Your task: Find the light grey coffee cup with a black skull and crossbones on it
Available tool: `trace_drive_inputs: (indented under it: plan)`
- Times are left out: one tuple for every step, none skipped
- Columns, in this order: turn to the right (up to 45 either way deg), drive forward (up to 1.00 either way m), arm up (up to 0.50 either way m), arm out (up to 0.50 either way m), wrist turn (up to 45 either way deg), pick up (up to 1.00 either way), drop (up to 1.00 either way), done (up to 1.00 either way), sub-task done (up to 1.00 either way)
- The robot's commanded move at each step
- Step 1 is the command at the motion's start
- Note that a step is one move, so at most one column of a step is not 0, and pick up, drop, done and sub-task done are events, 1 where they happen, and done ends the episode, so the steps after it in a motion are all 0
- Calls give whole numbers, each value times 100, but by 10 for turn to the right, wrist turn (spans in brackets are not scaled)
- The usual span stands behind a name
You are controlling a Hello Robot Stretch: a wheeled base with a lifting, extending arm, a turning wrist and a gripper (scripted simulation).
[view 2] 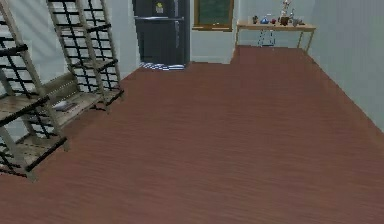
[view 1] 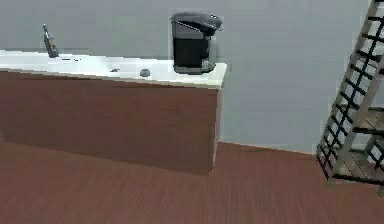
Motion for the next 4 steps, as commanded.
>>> trace_drive_inputs:
  plan:
    - [450, 0, 0, 0, 0, 0, 0, 0, 0]
    - [120, 0, 0, 0, 0, 0, 0, 0, 0]
    - [0, 15, 0, 0, 0, 0, 0, 0, 0]
    - [-420, 0, 0, 0, 0, 0, 0, 0, 0]
